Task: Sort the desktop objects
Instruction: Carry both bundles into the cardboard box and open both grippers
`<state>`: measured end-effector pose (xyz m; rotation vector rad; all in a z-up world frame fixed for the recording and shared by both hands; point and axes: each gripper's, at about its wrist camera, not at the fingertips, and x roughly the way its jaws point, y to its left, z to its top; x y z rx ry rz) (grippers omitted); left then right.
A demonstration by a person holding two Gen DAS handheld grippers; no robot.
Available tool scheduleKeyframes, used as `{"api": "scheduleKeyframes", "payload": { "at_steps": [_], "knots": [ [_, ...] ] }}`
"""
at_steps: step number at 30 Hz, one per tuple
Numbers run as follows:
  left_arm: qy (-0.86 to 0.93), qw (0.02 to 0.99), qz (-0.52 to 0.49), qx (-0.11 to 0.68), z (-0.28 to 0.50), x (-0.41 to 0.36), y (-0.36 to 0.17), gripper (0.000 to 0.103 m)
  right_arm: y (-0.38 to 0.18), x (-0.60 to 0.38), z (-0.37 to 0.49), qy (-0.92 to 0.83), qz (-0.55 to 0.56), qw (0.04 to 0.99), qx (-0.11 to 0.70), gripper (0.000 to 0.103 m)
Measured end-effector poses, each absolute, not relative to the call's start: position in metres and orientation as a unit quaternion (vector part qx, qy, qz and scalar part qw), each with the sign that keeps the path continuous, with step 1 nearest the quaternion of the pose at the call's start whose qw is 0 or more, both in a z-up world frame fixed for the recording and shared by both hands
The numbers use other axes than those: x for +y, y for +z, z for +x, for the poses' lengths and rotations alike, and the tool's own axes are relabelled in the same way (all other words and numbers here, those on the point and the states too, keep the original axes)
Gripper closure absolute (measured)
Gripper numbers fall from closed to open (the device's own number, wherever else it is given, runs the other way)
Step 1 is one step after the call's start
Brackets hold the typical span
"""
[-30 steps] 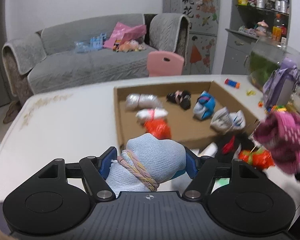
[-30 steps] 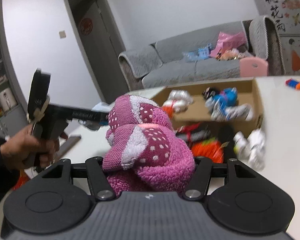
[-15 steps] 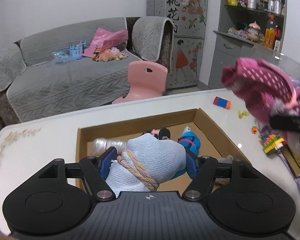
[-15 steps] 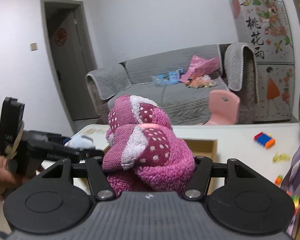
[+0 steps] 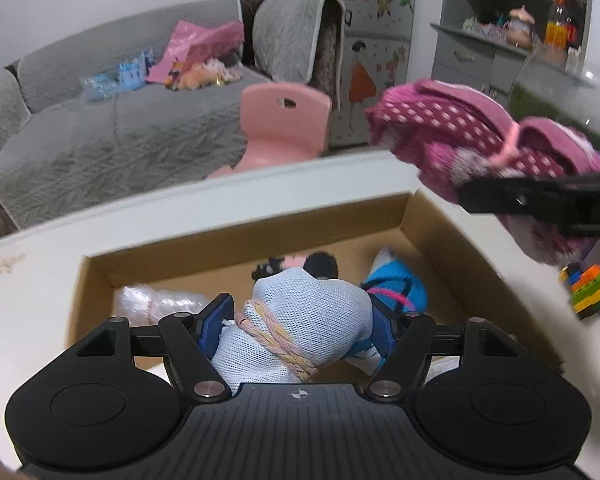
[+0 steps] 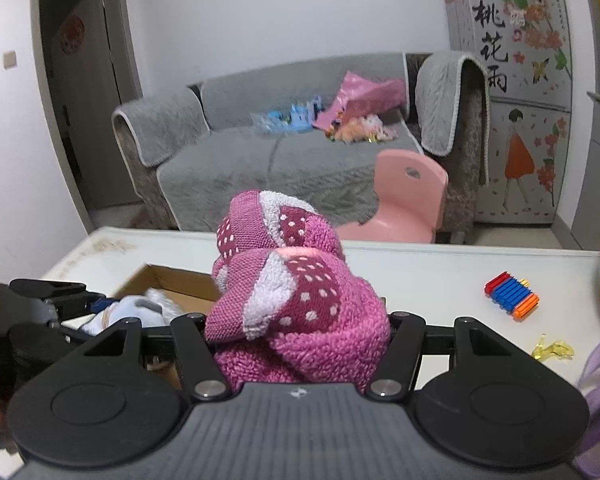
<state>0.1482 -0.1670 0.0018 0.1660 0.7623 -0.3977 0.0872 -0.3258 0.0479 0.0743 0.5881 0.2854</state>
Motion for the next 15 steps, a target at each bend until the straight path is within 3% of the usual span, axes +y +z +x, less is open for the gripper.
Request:
{"api": "scheduleKeyframes", "payload": {
  "at_steps": [15],
  "knots": [
    [-0.194,0.896,0.104,0.386,0.158,-0.171,-0.032,0.024,0.002,-0.303,0.105,0.107,-0.012,0.935,0.339,0.045]
  ]
}}
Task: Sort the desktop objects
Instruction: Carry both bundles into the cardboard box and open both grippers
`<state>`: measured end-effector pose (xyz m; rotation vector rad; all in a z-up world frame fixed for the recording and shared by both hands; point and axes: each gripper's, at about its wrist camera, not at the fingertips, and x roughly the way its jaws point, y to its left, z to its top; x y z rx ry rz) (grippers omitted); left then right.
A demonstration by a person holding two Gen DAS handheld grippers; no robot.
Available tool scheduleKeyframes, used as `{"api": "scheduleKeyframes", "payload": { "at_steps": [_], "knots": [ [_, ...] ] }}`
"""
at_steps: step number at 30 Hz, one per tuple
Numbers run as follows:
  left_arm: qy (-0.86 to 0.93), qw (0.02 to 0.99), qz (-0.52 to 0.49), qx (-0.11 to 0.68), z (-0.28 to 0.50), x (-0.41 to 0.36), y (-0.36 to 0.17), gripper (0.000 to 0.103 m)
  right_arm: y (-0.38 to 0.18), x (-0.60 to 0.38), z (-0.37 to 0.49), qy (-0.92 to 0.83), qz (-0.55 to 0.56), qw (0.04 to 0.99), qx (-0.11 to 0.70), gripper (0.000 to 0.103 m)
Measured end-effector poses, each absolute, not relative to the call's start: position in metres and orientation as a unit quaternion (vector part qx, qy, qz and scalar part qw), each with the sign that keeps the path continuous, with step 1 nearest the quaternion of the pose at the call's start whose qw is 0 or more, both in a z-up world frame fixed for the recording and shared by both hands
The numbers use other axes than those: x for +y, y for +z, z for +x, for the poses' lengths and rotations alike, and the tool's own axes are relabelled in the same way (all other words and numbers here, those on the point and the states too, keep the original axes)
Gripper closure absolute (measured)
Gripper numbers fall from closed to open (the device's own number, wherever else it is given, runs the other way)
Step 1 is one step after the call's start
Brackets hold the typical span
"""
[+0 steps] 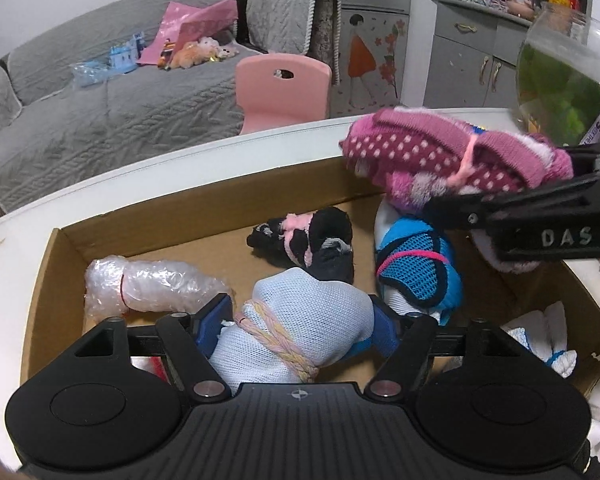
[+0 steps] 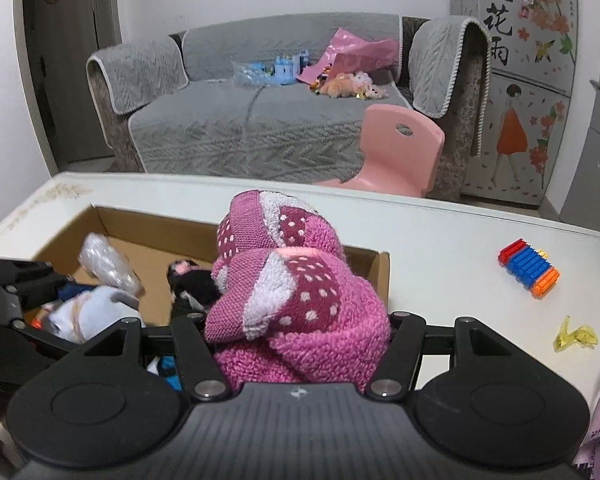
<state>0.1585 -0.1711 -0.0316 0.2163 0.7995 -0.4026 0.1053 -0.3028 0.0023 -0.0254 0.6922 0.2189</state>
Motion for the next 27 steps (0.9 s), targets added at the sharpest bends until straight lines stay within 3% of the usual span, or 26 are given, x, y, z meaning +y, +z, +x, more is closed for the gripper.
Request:
{"api": "scheduleKeyframes", "payload": {
  "at_steps": [19,23,27],
  "knots": [
    [-0.19,0.895,0.117,0.386,0.1527,-0.171,-0.0309,0.02,0.003,-0.3017,0.1104,0.103,-0.012,0.933,0.344,0.044],
    [-0.189,0.896,0.115,0.386,0.1525,-0.1691,-0.0305,0.016,0.0031,-0.2999,0.1118,0.103,-0.015,0.933,0.345,0.042],
    [-0.189,0.898,0.106,0.383,0.1516,-0.167,-0.0275,0.004,0.0015,-0.2986,0.112,0.104,-0.016,0.933,0.344,0.036]
  ]
}}
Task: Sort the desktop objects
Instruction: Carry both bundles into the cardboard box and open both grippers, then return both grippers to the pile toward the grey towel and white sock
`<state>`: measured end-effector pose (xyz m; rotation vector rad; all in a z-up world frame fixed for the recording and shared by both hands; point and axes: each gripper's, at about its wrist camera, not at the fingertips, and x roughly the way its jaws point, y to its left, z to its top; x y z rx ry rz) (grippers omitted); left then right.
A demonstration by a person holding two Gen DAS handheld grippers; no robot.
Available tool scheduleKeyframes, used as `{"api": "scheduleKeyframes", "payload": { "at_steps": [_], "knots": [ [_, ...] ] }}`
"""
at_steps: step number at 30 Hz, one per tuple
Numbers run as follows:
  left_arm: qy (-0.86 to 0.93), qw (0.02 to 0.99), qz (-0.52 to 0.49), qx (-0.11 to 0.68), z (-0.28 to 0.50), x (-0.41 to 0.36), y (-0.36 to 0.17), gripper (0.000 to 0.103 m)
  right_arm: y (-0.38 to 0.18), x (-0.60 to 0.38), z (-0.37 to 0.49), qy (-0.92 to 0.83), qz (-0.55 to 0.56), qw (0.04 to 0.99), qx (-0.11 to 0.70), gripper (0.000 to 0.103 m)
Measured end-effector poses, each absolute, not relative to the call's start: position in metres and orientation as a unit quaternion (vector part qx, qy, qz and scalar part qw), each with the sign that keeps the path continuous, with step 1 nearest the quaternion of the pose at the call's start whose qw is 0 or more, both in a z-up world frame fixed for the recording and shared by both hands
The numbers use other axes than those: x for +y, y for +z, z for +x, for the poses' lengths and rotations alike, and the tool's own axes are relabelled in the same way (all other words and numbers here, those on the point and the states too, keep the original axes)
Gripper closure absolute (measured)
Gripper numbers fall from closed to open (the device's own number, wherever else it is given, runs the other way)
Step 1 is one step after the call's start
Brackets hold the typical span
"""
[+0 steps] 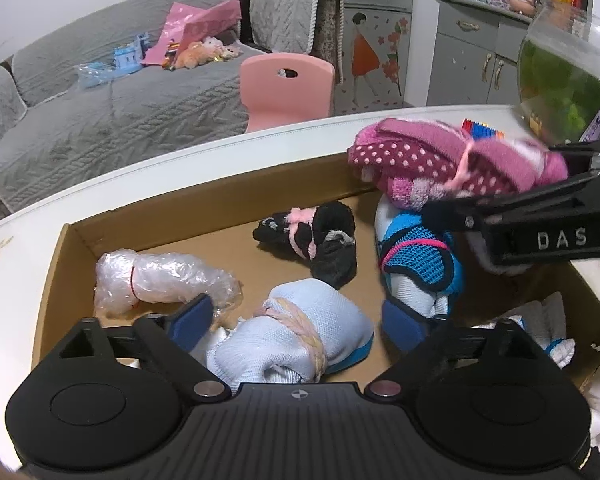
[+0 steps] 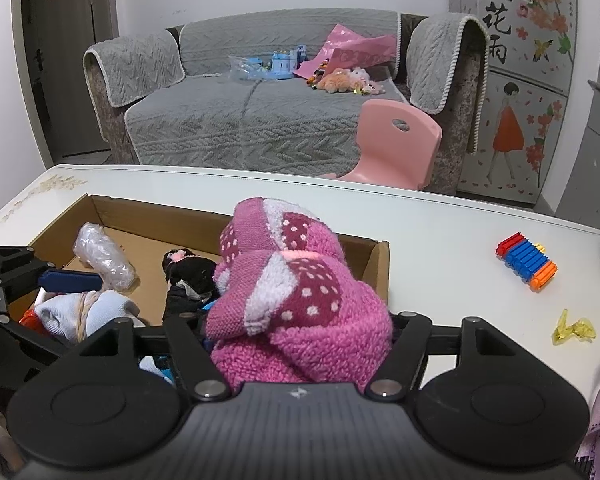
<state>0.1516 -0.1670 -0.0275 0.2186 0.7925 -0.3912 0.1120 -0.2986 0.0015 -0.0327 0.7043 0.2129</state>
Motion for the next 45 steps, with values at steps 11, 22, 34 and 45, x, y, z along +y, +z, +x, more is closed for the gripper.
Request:
{"api": "scheduleKeyframes", "payload": {
  "at_steps": [11,22,34,45],
  "knots": [
    [-0.196,0.914,0.091,0.342,0.123,-0.146,0.011,0.0,0.036,-0.301,0.087,0.108,-0.006,0.949,0.295,0.003],
    [-0.179,0.939,0.063,0.286,0.026,-0.067,0.041,0.0,0.058,-0.345,-0.032,0.116,0.049,0.963,0.238,0.001],
    [-0.19,0.921,0.043,0.338,-0.011,-0.051,-0.02,0.0,-0.016,-0.343,-0.036,0.091,0.05,0.948,0.3,0.023],
    [-0.215,0.916,0.043,0.337,-0.011,-0.072,-0.034,0.0,-0.036,-0.336,-0.044,0.065,0.002,0.948,0.313,0.046]
  ]
}}
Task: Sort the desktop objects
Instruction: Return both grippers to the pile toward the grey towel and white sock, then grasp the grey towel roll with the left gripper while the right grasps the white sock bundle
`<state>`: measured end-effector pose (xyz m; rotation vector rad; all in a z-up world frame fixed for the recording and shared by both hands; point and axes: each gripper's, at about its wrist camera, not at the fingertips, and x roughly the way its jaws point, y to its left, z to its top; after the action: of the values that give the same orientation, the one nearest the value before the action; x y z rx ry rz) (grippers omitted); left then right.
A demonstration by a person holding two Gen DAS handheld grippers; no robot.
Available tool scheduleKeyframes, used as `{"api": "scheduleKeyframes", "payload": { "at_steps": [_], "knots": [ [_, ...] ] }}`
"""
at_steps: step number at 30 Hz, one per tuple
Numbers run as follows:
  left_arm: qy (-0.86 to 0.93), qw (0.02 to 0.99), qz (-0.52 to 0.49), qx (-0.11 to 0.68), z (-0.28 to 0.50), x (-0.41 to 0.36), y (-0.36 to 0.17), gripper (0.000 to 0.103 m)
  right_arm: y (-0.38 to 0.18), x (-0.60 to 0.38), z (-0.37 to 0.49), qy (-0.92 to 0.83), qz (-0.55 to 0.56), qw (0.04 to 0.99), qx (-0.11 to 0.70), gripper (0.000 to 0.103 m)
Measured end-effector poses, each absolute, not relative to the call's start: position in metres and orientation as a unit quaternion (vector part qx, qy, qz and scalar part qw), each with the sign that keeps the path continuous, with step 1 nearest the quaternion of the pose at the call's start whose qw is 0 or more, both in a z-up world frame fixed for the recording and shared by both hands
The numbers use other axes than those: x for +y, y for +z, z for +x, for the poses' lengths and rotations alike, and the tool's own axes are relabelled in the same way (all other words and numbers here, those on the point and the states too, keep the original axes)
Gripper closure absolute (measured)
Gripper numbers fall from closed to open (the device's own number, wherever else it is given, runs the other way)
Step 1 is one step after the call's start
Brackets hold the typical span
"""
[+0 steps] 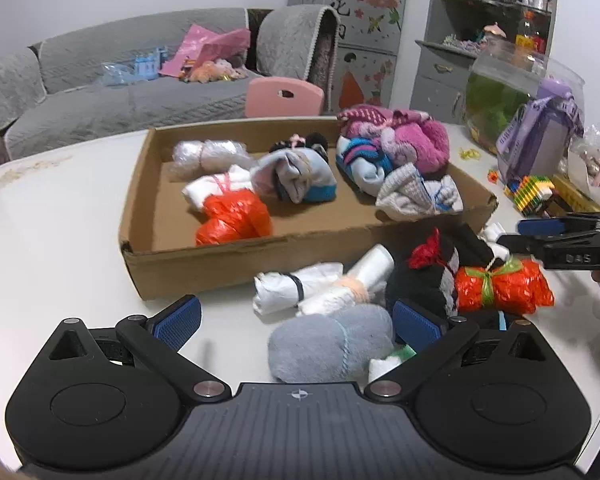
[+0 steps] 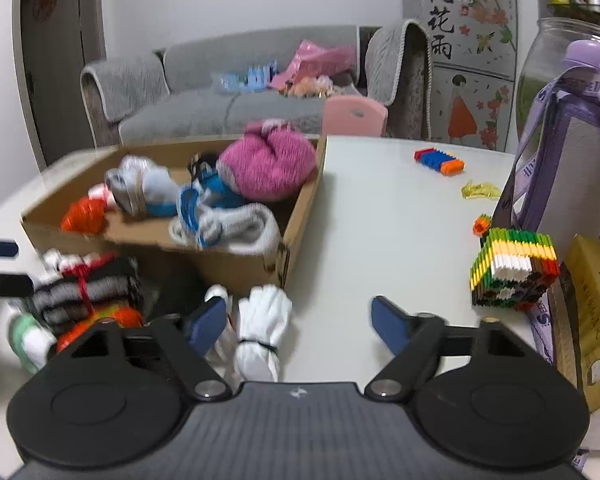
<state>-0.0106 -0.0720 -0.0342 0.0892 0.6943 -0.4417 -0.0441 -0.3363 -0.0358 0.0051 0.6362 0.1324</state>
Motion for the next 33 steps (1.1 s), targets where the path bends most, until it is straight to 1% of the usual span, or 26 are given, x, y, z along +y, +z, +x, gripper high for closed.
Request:
{"api": "scheduleKeyframes", "payload": {
  "at_steps": [1,6,10,15,17,18,19,20,21,22,23,24,25,26,33],
  "knots": [
    [-0.216,0.914,0.044,0.339,-0.01,-0.073,-0.036,0.0,-0.038,-0.334,-0.043,0.065,-0.005,0.946,0.318,0.056],
    [-0.222,0.909,0.038,0.352,-0.012,-0.076,-0.046,0.0,-0.039,-0.334,-0.046,0.074,-0.007,0.945,0.319,0.055],
    [-0.219,0.906,0.038,0.361,-0.012,-0.077,-0.054,0.0,-0.04,-0.33,-0.048,0.076,-0.015,0.944,0.321,0.05],
    [-0.223,0.904,0.044,0.362,-0.013,-0.08,-0.054,0.0,-0.041,-0.33,-0.046,0.079,-0.012,0.942,0.325,0.051],
    [-0.225,0.903,0.045,0.362,-0.014,-0.081,-0.054,0.0,-0.042,-0.329,-0.046,0.085,-0.012,0.941,0.329,0.053],
    [-0.226,0.903,0.046,0.363,-0.014,-0.081,-0.054,0.001,-0.043,-0.328,-0.046,0.088,-0.012,0.939,0.332,0.055],
    [-0.227,0.902,0.047,0.364,-0.015,-0.081,-0.054,0.002,-0.044,-0.327,-0.046,0.092,-0.014,0.938,0.335,0.061],
    [-0.228,0.902,0.047,0.363,-0.015,-0.082,-0.053,0.006,-0.045,-0.325,-0.046,0.094,-0.017,0.937,0.337,0.063],
    [-0.229,0.903,0.048,0.361,-0.016,-0.083,-0.053,0.011,-0.045,-0.323,-0.047,0.093,-0.024,0.937,0.336,0.065],
    [-0.226,0.904,0.053,0.36,-0.018,-0.084,-0.052,0.015,-0.045,-0.322,-0.048,0.095,-0.026,0.937,0.335,0.069],
    [-0.224,0.905,0.055,0.358,-0.019,-0.084,-0.051,0.027,-0.045,-0.322,-0.048,0.096,-0.023,0.937,0.335,0.071],
    [-0.223,0.905,0.052,0.357,-0.019,-0.084,-0.049,0.033,-0.044,-0.323,-0.048,0.096,-0.021,0.937,0.335,0.072],
    [-0.224,0.905,0.045,0.359,-0.019,-0.082,-0.049,0.033,-0.044,-0.324,-0.048,0.095,-0.018,0.937,0.335,0.076],
    [-0.225,0.904,0.037,0.361,-0.018,-0.08,-0.048,0.033,-0.044,-0.325,-0.048,0.096,-0.015,0.937,0.334,0.077],
    [-0.217,0.906,0.021,0.362,-0.022,-0.071,-0.047,0.033,-0.042,-0.328,-0.053,0.101,-0.003,0.937,0.334,0.078]
  ]
}}
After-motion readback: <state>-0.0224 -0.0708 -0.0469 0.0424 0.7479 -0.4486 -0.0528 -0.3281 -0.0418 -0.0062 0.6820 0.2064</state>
